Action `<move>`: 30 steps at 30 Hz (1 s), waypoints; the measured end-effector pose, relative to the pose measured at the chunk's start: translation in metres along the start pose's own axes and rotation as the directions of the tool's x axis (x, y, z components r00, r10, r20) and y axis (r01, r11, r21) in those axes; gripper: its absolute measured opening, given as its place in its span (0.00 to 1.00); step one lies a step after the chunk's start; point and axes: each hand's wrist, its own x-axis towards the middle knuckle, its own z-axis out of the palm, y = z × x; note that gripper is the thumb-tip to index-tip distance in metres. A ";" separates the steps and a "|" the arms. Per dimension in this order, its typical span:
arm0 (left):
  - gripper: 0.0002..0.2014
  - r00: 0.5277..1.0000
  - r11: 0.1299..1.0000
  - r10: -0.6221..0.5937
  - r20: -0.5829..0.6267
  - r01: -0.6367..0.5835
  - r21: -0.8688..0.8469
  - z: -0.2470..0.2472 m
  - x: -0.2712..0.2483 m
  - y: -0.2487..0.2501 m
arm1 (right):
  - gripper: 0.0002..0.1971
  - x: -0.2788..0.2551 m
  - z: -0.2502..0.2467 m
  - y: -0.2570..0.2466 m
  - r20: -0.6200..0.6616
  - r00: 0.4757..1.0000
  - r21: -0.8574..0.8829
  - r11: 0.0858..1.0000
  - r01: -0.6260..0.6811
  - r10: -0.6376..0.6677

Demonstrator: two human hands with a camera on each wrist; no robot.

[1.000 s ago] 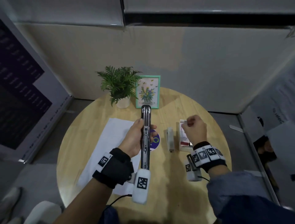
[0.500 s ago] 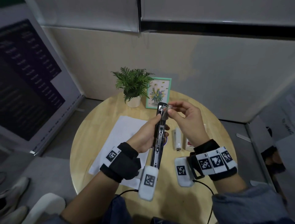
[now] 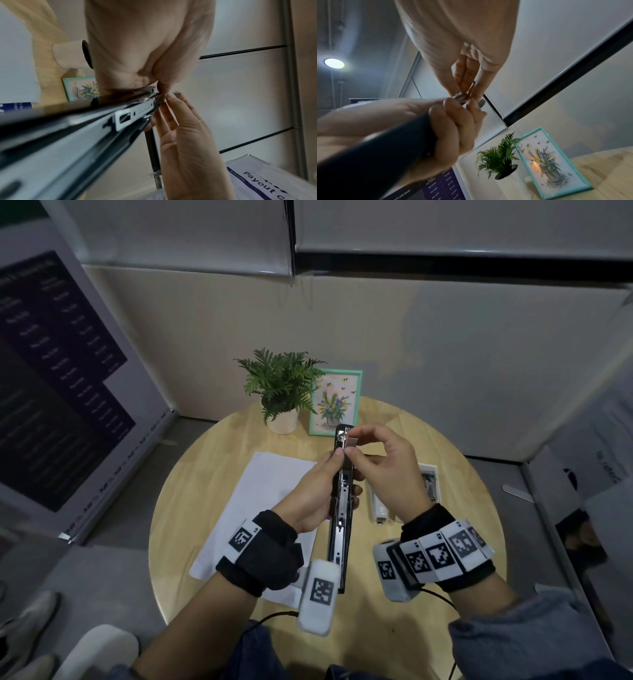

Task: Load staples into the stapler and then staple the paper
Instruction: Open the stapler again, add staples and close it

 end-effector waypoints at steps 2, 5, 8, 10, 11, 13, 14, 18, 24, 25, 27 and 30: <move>0.21 1.000 1.000 0.021 0.011 -0.021 0.006 0.001 0.000 0.001 | 0.09 0.000 0.004 0.002 -0.070 0.997 -0.044 0.999 0.033 -0.036; 0.19 0.999 0.999 0.038 0.025 -0.039 0.029 0.001 -0.001 0.001 | 0.16 0.006 0.006 0.004 -0.150 0.988 -0.085 0.996 0.034 -0.047; 0.18 0.999 0.999 0.039 0.034 -0.041 0.032 -0.001 -0.001 -0.002 | 0.18 0.012 0.006 0.005 -0.182 0.982 -0.034 0.998 -0.059 0.052; 0.18 0.998 0.999 0.038 0.045 -0.037 -0.006 -0.002 -0.001 -0.004 | 0.16 0.014 0.006 0.005 -0.168 0.980 0.007 0.994 -0.108 0.107; 0.17 0.998 0.999 0.035 0.049 -0.033 -0.041 -0.002 0.000 -0.004 | 0.15 0.014 0.006 0.005 -0.160 0.979 0.028 0.992 -0.121 0.124; 0.15 0.998 0.990 0.025 0.049 -0.017 -0.143 -0.004 0.000 -0.003 | 0.14 0.011 0.007 0.005 -0.154 0.979 0.036 0.991 -0.128 0.132; 0.14 0.999 0.978 0.023 0.041 -0.013 -0.210 -0.006 0.002 -0.002 | 0.12 0.009 0.008 0.006 -0.146 0.979 0.021 0.990 -0.137 0.139; 0.11 0.994 0.888 -0.008 -0.109 -0.043 -0.458 -0.021 0.008 -0.004 | 0.14 -0.012 0.008 0.011 0.057 0.940 -0.094 0.939 -0.330 0.336; 0.12 0.940 0.775 -0.016 -0.340 -0.203 -0.598 -0.055 0.013 -0.019 | 0.18 -0.046 -0.001 0.019 0.457 0.740 -0.223 0.869 -0.441 0.493; 0.11 0.933 0.811 0.022 -0.360 -0.227 -0.539 -0.056 0.011 -0.022 | 0.14 -0.047 -0.001 0.020 0.442 0.762 -0.183 0.879 -0.440 0.474; 0.12 0.912 0.921 0.140 -0.386 -0.263 -0.289 -0.054 0.006 -0.027 | 0.09 -0.047 0.001 0.020 0.365 0.827 -0.164 0.904 -0.394 0.427; 0.12 0.887 0.944 0.329 -0.325 -0.296 0.146 -0.050 -0.003 -0.037 | 0.11 -0.043 0.005 0.021 0.199 0.912 -0.153 0.931 -0.332 0.358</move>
